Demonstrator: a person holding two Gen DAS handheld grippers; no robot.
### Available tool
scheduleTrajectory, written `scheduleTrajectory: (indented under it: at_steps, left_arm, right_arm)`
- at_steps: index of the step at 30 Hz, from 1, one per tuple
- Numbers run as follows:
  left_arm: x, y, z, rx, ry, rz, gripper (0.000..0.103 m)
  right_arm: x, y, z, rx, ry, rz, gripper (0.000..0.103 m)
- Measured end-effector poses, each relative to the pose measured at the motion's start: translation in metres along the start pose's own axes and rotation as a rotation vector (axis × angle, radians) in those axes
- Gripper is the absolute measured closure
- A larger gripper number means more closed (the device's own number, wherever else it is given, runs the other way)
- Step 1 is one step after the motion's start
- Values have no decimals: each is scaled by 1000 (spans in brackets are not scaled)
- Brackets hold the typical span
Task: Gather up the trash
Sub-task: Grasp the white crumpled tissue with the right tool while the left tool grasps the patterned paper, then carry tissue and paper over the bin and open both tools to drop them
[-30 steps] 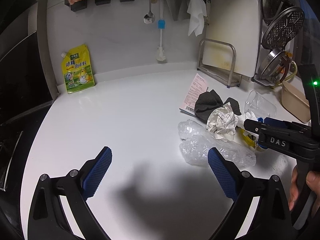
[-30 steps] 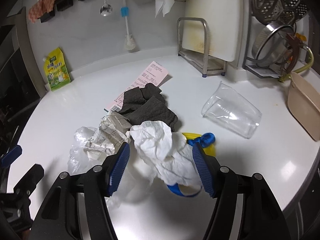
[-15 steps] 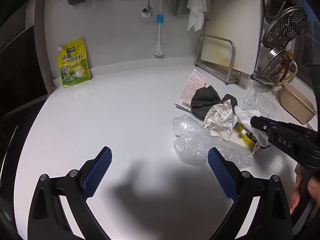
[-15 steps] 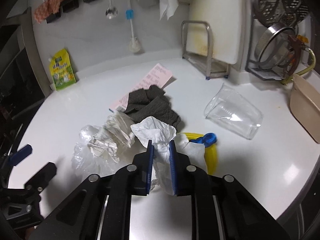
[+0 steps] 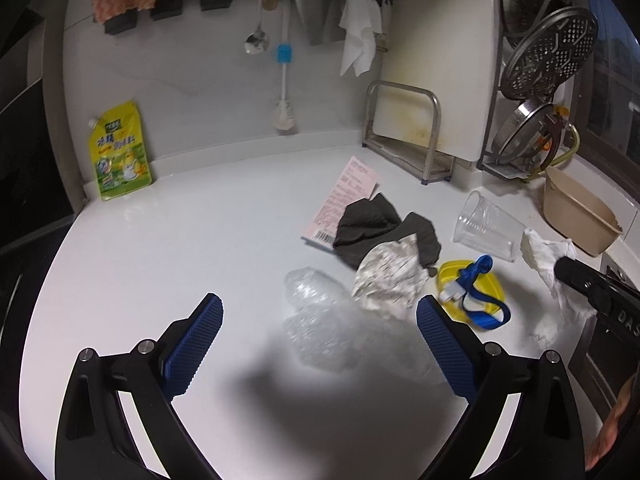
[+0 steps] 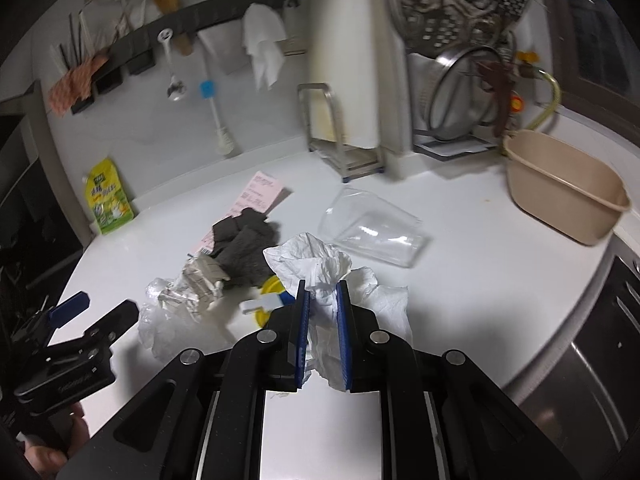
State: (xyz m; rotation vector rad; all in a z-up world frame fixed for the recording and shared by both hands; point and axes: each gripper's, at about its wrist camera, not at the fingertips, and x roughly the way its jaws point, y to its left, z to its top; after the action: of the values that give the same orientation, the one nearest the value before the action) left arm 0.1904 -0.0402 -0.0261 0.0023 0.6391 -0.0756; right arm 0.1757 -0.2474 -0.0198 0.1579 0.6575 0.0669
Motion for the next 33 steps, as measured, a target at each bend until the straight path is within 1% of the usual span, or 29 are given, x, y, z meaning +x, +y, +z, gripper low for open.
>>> scheduleTrajectory:
  at_steps: [6, 11, 14, 15, 17, 18, 19, 20, 21, 22, 23, 26, 33]
  left_arm:
    - [20, -28, 7, 44, 13, -9, 7]
    - [48, -44, 9, 71, 81, -3, 7]
    - [59, -48, 10, 72, 101, -6, 10]
    - [61, -48, 10, 69, 103, -6, 13]
    - [65, -50, 10, 74, 111, 0, 31]
    - [67, -51, 9, 78, 115, 1, 34]
    - [70, -52, 9, 83, 121, 0, 40]
    - [71, -52, 8, 85, 128, -6, 51]
    - [73, -52, 8, 85, 134, -10, 56]
    - [73, -51, 7, 81, 137, -19, 65]
    - [72, -50, 7, 78, 133, -22, 68]
    - [64, -46, 11, 68, 103, -34, 70]
    - [33, -34, 21, 56, 44, -61, 70]
  right_arm:
    - [-9, -23, -1, 64, -12, 3, 90]
    - [-13, -27, -1, 88, -16, 34, 90]
    - [-16, -27, -1, 89, -28, 42, 90]
    - [-17, -27, -1, 90, -29, 43, 90]
    - [-17, -28, -1, 97, -28, 47, 90]
    - [-17, -29, -1, 100, -28, 48, 90]
    - [-18, -29, -1, 103, -29, 50, 90]
    - [-18, -29, -1, 102, -30, 50, 90]
    - [-18, -29, 0, 101, -29, 50, 90]
    - [-17, -29, 0, 100, -27, 49, 90]
    - [-17, -28, -1, 98, -24, 48, 90]
    - [-15, -28, -2, 92, -18, 38, 90]
    - [-22, -23, -6, 77, -27, 33, 90]
